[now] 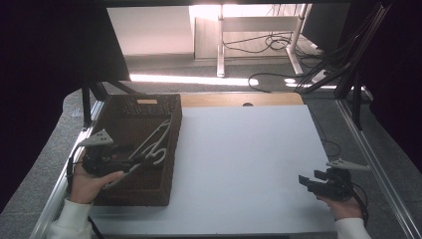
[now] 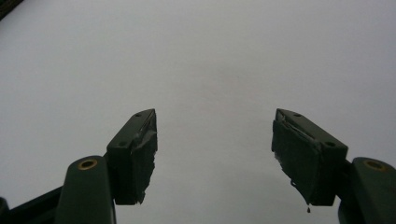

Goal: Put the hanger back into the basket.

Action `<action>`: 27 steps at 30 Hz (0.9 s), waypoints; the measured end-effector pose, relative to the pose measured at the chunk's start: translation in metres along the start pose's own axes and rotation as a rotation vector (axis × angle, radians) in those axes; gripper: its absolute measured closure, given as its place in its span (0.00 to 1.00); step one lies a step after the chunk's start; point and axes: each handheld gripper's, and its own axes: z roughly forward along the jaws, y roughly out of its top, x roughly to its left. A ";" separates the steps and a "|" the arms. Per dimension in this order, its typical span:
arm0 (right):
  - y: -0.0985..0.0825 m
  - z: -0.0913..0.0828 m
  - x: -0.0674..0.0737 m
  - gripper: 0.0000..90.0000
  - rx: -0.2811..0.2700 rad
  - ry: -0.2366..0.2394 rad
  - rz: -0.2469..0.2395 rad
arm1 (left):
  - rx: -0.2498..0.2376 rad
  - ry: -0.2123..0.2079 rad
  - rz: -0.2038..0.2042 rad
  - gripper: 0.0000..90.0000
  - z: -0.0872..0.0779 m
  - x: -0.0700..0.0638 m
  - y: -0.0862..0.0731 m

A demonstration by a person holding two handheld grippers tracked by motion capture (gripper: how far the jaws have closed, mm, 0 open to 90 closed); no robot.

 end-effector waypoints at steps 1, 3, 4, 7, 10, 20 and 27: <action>0.000 0.001 0.000 0.35 0.001 0.005 -0.007 | 0.009 0.009 -0.008 0.40 0.002 -0.002 -0.001; 0.001 0.002 0.002 0.35 0.000 0.011 -0.014 | 0.011 0.030 -0.028 0.41 0.005 -0.005 -0.004; 0.002 0.003 0.003 0.35 0.004 0.015 -0.018 | 0.011 0.033 -0.039 0.41 0.006 -0.006 -0.006; 0.003 0.006 0.005 0.35 0.007 0.028 -0.029 | 0.004 0.041 -0.056 0.41 0.009 -0.011 -0.010; 0.004 0.008 0.008 0.34 0.013 0.044 -0.043 | 0.003 0.045 -0.048 0.40 0.013 -0.018 -0.012; 0.004 0.012 0.017 0.33 0.030 0.098 -0.114 | -0.022 0.061 -0.021 0.39 0.010 -0.036 -0.019; 0.004 0.013 0.020 0.31 0.023 0.137 -0.156 | -0.039 0.076 -0.021 0.38 0.008 -0.038 -0.022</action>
